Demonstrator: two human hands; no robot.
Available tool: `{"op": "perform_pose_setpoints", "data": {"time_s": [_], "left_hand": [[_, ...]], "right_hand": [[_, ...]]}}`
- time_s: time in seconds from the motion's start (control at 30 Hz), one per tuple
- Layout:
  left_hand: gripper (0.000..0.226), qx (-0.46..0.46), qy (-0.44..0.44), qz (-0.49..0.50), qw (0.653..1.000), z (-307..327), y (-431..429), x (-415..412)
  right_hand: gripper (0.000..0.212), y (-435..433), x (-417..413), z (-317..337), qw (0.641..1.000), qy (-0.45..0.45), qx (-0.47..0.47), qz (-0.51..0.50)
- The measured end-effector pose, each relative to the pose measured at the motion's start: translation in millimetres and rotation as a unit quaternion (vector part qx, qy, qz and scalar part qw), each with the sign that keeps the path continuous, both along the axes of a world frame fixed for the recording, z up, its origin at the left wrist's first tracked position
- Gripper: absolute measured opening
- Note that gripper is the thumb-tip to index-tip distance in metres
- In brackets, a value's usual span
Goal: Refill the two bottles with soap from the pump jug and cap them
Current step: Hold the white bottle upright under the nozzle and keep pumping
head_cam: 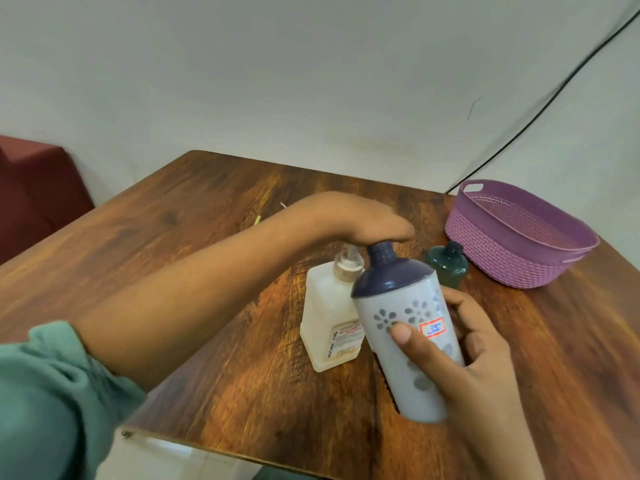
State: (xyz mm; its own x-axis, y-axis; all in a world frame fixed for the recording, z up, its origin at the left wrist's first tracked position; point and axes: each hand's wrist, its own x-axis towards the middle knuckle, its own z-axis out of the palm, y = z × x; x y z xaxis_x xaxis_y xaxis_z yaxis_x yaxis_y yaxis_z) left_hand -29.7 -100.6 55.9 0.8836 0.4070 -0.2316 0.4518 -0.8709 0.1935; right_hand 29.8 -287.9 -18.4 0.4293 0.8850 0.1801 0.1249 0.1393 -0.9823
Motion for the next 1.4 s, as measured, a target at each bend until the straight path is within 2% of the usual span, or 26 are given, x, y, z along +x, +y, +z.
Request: {"op": "perform_pose_setpoints", "data": {"time_s": [0.13,0.33,0.5,0.67,0.77,0.9,1.07,1.2,1.4], "left_hand": [[0.009,0.037,0.041,-0.041,0.998,-5,0,-6],[0.028,0.062,-0.006,0.001,0.998,3,3,-2],[0.015,0.017,0.045,-0.015,0.999,-8,0,-3],[0.031,-0.015,0.031,0.01,0.999,3,3,1],[0.027,-0.007,0.01,0.027,1.0,-4,1,-1],[0.017,-0.001,0.031,0.028,0.999,-9,2,-1],[0.028,0.014,-0.001,0.052,0.999,2,2,2],[0.019,0.006,0.01,0.029,1.0,-10,1,-1],[0.025,-0.02,0.021,0.056,0.998,5,1,1]], "right_hand": [[0.067,2,0,0,1.0,-0.01,-0.008,-0.001],[0.065,2,1,2,1.0,0.006,-0.001,0.005],[0.069,2,-1,-1,1.0,0.001,-0.01,-0.001],[0.066,1,2,2,1.0,-0.002,0.0,-0.004],[0.066,1,2,1,1.0,0.004,-0.004,0.004],[0.069,4,1,-1,1.0,0.004,-0.011,0.004],[0.067,2,2,1,1.0,0.014,-0.003,0.009],[0.066,2,1,-2,1.0,0.006,-0.002,0.01],[0.066,2,1,1,1.0,0.016,-0.001,0.023]]}}
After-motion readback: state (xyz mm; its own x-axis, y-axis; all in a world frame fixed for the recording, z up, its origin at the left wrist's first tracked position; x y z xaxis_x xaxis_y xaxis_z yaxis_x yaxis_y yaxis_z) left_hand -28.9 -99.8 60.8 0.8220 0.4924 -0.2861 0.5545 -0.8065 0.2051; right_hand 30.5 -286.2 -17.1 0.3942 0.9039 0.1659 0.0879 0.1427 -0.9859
